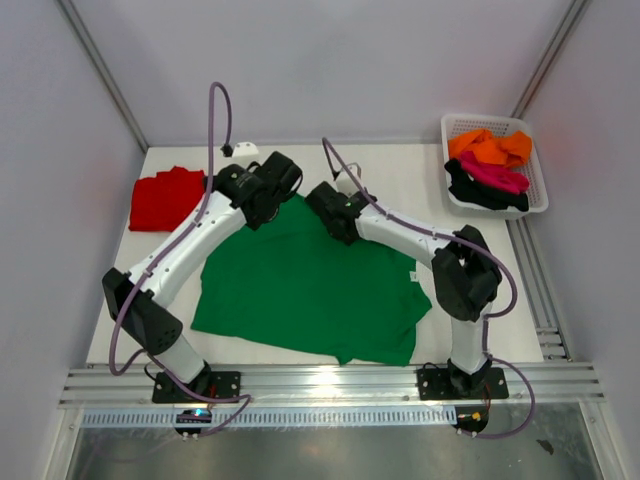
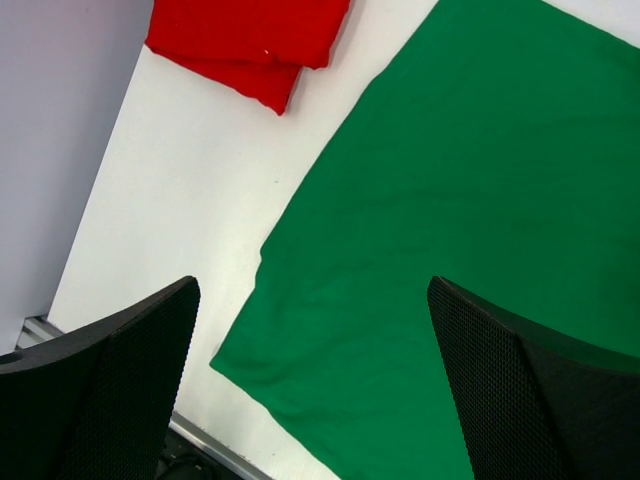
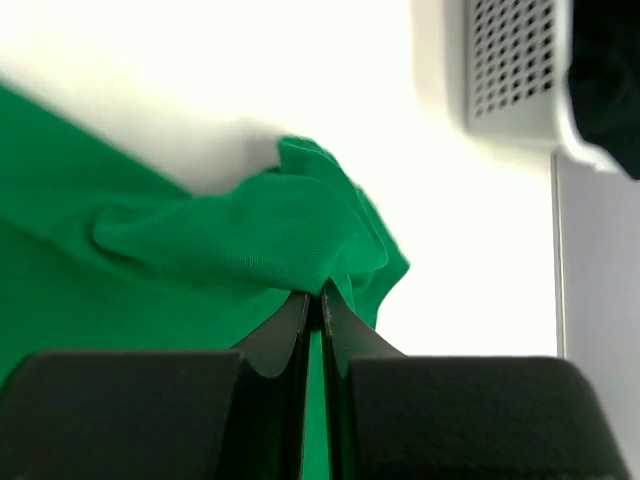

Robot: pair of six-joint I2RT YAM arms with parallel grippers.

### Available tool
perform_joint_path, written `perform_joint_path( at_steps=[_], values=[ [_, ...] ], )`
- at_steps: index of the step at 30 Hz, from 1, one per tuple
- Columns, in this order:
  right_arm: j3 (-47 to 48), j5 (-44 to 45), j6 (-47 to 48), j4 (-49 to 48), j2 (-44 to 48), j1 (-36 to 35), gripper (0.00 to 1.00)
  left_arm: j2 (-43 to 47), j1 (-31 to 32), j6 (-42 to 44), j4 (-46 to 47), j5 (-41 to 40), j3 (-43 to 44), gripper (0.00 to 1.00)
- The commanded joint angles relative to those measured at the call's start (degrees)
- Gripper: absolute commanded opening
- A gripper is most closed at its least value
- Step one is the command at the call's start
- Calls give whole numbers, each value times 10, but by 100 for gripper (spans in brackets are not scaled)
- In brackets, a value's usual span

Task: Fold and stack the t-shirts
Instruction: Flatten out the tshirt

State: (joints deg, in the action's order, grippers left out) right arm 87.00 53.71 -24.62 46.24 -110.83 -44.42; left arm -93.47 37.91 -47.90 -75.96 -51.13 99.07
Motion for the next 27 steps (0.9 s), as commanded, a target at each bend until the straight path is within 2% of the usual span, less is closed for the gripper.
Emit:
perform_joint_path(
  at_steps=[1, 6, 17, 25, 27],
  values=[
    [53, 46, 62, -35, 27, 24, 8, 7, -1, -18, 15, -1, -1, 98],
    [121, 48, 106, -55, 1, 58, 8, 8, -1, -18, 14, -3, -4, 98],
    [198, 43, 180, -101, -59, 111, 8, 9, 0, -18, 15, 5, -4, 98],
    [197, 29, 182, -119, -91, 116, 9, -3, 0, -31, 13, 2, -20, 98],
    [193, 26, 177, -126, -101, 116, 13, -10, 0, -37, 6, 9, -21, 98]
  ],
)
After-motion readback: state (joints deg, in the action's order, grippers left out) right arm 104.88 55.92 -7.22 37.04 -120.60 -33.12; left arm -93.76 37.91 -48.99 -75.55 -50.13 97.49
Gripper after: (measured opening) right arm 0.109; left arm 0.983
